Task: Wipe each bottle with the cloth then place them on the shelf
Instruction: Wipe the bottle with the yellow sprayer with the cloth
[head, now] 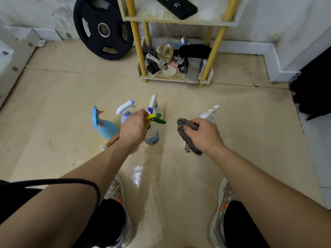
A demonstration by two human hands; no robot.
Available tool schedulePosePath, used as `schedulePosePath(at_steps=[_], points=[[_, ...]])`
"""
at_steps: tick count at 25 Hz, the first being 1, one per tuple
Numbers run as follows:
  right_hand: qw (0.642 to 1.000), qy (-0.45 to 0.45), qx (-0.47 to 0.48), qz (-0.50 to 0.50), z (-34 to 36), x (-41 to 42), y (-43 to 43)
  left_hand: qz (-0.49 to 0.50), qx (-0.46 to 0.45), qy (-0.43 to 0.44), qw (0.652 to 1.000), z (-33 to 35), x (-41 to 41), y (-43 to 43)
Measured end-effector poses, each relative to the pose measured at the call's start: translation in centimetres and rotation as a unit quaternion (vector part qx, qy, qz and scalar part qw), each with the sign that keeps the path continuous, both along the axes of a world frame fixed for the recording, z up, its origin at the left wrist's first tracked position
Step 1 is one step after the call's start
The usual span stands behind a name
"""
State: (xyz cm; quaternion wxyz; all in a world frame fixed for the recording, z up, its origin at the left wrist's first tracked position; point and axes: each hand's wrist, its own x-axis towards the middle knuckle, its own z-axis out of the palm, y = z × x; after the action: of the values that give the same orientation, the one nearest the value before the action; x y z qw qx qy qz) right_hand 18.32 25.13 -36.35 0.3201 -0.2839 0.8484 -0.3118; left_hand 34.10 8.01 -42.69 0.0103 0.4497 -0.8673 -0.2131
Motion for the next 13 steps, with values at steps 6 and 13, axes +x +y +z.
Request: schedulePosePath(at_steps=[6, 13], points=[[0.997, 0.008, -0.071, -0.018, 8.6, -0.1, 0.6, -0.047, 0.027, 0.078, 0.996, 10.5, -0.6, 1.7], [0.97, -0.057, -0.199, -0.125, 16.0, 0.1, 0.7, -0.114, 0.041, 0.252, 0.96, 21.3, -0.5, 3.3]])
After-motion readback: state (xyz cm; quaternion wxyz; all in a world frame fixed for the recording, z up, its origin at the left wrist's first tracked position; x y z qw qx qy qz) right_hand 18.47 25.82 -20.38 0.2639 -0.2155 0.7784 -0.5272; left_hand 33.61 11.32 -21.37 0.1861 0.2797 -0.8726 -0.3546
